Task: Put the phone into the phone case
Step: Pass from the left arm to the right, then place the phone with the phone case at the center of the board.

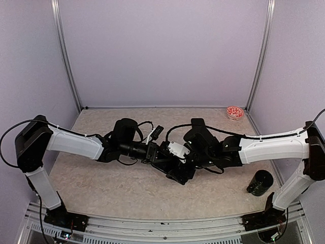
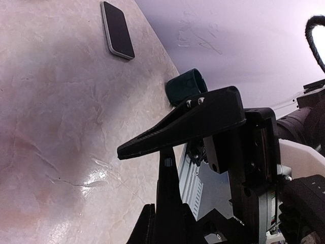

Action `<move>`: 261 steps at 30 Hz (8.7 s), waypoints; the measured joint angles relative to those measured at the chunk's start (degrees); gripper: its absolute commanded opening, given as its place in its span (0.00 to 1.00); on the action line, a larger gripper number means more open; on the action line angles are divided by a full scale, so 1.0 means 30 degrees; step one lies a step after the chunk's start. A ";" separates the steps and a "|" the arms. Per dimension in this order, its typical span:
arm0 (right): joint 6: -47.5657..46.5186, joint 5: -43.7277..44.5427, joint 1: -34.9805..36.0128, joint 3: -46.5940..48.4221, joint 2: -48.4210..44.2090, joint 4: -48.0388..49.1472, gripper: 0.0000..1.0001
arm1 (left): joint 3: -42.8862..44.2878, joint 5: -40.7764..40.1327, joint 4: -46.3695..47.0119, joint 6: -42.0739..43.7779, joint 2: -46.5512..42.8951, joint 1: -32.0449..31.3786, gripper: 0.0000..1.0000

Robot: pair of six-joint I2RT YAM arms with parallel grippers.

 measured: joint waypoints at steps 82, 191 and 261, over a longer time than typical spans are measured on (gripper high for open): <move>0.0364 0.0321 -0.0066 0.0765 0.0678 -0.0962 0.39 | -0.0583 0.0066 0.1814 -0.0546 0.0393 -0.0007 0.65; 1.3799 0.1180 -0.8816 2.0225 1.8921 -0.0117 0.61 | -0.9296 -0.7461 0.3585 -0.1647 -0.8684 0.3621 0.99; 1.3967 0.1923 -0.8932 1.7267 1.7449 0.1749 1.00 | -1.0149 -0.7482 0.3883 -0.1654 -0.8714 0.3963 0.99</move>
